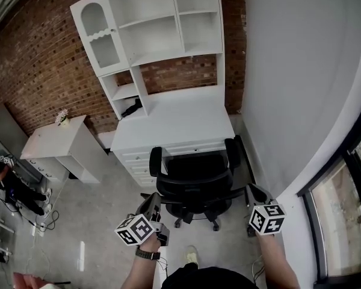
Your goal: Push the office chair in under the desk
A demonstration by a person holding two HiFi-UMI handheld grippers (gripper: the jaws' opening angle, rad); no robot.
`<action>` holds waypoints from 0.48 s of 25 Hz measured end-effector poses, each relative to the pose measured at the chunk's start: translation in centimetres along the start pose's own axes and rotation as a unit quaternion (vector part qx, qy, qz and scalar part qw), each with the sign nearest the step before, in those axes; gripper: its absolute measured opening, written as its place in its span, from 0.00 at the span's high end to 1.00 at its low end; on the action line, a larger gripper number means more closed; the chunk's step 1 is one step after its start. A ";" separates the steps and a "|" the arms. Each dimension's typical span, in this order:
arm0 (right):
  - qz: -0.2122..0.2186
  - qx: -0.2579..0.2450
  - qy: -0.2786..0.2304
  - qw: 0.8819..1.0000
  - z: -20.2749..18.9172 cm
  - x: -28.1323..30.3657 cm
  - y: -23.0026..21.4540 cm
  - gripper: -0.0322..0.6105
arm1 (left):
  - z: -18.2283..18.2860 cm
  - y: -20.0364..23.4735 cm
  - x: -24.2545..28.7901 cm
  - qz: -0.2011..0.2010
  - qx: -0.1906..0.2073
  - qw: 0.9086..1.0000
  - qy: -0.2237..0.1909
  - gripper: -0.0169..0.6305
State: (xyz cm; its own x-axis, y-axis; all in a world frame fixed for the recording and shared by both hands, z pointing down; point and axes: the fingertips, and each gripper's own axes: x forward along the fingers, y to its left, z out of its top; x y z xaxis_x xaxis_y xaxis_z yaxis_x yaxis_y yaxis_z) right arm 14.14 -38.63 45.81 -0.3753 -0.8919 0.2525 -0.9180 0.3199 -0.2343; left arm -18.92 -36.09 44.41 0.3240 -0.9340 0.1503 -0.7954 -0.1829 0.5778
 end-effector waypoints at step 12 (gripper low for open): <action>0.052 -0.072 -0.072 0.993 4.2 -4.9 4.7 0.94 | 1.0 -9.3 -2.7 -0.074 0.183 0.980 -0.023 0.96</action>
State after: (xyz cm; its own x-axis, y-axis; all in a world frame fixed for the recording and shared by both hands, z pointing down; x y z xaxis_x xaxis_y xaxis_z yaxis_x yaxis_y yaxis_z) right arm 12.15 -34.12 39.56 -0.4564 -0.8847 0.0954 -0.8879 0.4459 -0.1129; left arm -12.90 -32.14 37.78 0.4334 -0.9000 0.0454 -0.8744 -0.4079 0.2628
